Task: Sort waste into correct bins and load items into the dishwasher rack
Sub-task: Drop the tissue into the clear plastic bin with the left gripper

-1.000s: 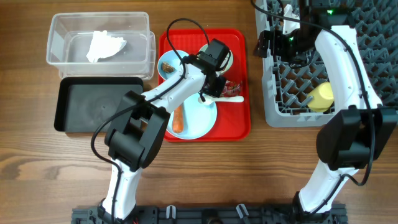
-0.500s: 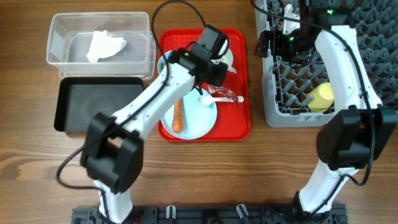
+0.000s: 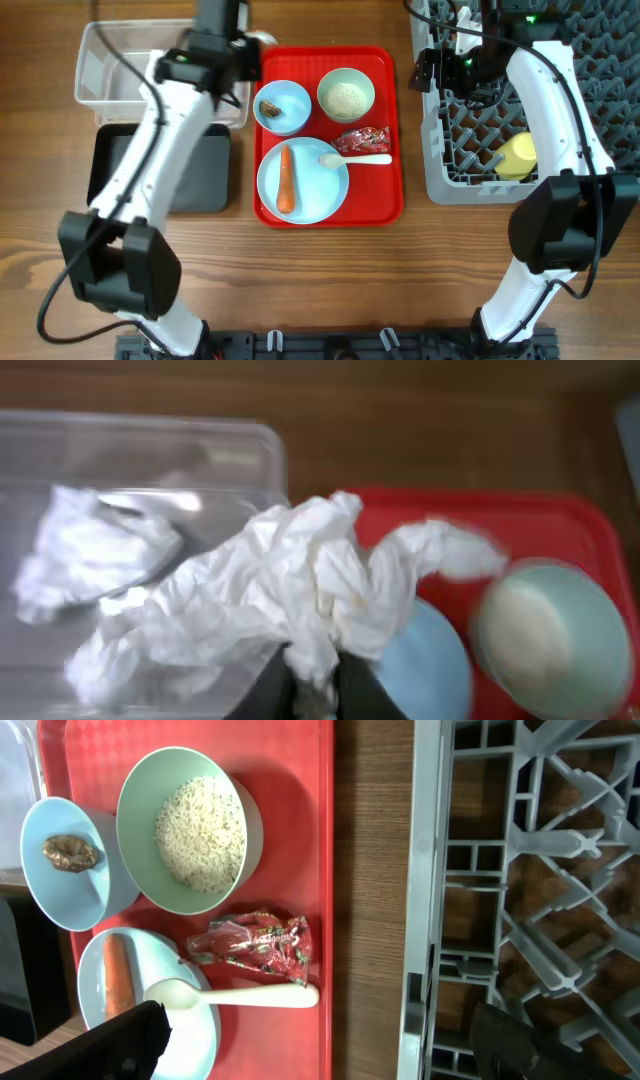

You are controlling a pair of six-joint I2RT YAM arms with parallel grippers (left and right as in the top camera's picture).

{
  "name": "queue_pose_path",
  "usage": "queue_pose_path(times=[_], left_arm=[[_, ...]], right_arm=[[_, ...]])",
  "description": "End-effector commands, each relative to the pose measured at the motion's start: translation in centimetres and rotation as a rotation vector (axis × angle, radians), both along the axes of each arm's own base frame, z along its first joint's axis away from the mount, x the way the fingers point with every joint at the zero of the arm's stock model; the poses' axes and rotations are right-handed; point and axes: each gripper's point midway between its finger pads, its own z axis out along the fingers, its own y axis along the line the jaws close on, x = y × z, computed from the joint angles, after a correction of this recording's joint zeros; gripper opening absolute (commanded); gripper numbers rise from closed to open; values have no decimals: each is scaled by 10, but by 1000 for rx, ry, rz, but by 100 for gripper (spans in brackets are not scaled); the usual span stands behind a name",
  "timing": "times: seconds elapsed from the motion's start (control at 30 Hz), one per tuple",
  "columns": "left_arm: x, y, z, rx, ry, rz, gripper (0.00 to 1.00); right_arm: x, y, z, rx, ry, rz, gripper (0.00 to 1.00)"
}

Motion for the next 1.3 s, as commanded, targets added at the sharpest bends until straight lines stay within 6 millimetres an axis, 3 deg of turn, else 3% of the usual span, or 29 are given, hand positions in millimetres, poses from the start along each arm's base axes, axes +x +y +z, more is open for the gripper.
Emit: queue_pose_path(times=[0.0,0.17,0.3,0.43,0.5,0.63,0.83,0.9,1.1,1.27], left_arm=[[30,49,-31,-3,-2,127,50],[45,78,-64,2,26,184,96],[47,75,-57,-16,6,170,100],[38,37,-22,-102,-38,58,100],[27,8,-6,-150,-42,-27,100],[3,-54,-6,-192,9,-216,100],[-53,-155,-40,-85,125,-516,98],[-68,-174,-60,-30,171,-548,97],[-115,-204,-119,54,359,-633,91],[-123,-210,-142,129,385,-642,92]], right_arm=[[2,-1,10,-12,-32,12,100],[0,-1,9,-12,-21,8,100],[0,-1,9,-11,-19,8,100],[-1,-1,8,-13,-15,9,100],[-2,-1,8,-13,-15,12,100],[-1,-1,8,-13,-17,11,100],[-1,-1,8,-13,-16,11,100],[-2,-1,8,-13,-16,12,100],[-2,-2,8,-19,-16,17,100],[-2,-2,8,-19,-15,18,100]])
